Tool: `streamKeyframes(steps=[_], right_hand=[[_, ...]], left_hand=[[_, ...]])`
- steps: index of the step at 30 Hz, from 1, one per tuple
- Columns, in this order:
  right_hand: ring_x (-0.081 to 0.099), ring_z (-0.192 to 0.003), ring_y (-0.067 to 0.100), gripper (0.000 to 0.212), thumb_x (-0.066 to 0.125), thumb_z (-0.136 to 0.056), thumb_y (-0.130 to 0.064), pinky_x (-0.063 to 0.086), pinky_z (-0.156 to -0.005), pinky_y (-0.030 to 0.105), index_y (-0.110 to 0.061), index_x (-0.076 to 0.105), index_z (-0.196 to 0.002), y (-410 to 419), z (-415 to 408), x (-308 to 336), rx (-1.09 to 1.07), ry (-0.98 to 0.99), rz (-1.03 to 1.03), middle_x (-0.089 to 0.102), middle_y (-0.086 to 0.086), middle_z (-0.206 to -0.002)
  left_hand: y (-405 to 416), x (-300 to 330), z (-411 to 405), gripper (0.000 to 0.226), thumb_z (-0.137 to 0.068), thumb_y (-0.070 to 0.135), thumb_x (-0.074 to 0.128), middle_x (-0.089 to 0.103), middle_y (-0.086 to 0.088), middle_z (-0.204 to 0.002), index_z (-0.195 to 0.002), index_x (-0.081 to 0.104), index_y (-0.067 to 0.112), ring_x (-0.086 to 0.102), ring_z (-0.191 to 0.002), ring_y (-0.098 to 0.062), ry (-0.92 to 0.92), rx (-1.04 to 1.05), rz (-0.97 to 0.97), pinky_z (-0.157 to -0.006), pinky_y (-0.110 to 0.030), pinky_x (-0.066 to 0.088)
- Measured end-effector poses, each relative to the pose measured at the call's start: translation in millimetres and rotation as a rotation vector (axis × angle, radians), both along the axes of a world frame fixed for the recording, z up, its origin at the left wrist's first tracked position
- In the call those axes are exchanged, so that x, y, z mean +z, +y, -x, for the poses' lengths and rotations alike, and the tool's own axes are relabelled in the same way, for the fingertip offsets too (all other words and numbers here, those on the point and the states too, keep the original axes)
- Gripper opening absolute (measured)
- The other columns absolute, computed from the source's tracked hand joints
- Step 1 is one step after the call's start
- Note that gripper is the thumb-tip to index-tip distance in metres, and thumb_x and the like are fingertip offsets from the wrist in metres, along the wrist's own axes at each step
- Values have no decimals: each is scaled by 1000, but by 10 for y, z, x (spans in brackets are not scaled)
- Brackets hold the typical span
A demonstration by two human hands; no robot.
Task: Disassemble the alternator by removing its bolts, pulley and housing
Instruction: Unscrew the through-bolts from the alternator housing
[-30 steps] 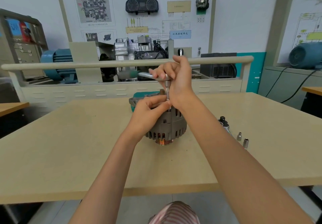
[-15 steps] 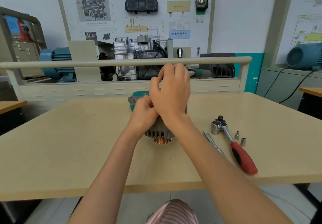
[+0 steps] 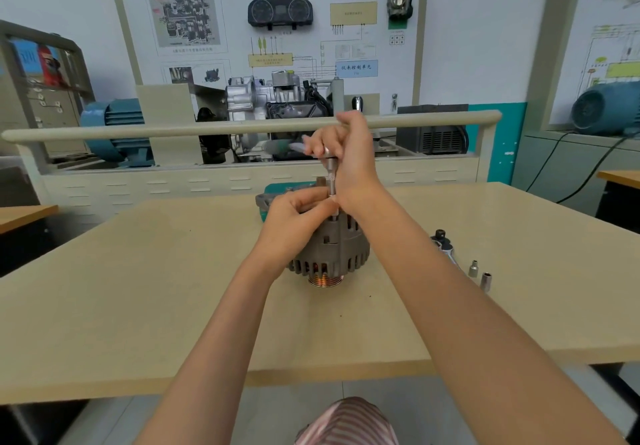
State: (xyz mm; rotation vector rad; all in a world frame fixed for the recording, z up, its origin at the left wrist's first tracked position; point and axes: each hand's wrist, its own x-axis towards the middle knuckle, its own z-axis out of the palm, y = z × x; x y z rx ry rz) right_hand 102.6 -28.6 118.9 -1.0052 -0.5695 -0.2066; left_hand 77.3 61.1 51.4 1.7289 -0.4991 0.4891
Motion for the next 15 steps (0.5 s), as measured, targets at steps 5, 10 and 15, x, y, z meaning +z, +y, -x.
streamKeyframes(steps=[5, 10, 15], right_hand=[[46, -44, 18, 67, 30, -97, -33, 51, -82, 36, -17, 31, -31, -140, -20, -14, 387, 68, -140, 36, 3, -36], [51, -53, 15, 65, 27, -100, -17, 49, -79, 29, -14, 41, -36, -35, 45, -67, -8, -56, -46, 44, -2, -41], [53, -72, 12, 39, 37, -93, -15, 42, -71, 18, -8, 50, -56, 109, 147, -235, -605, -315, 230, 51, 0, -64]], left_hand=[[10, 15, 20, 12, -88, 20, 64, 75, 11, -87, -96, 72, 25, 69, -84, 0, 21, -3, -5, -66, -7, 47], [-7, -14, -23, 17, -87, 19, 66, 74, 8, -90, -102, 71, 17, 68, -86, -3, 20, 44, 2, -71, -14, 49], [19, -17, 13, 40, -88, -1, 56, 65, 18, -55, -66, 68, 29, 59, -56, 9, -6, 32, -31, -51, -3, 39]])
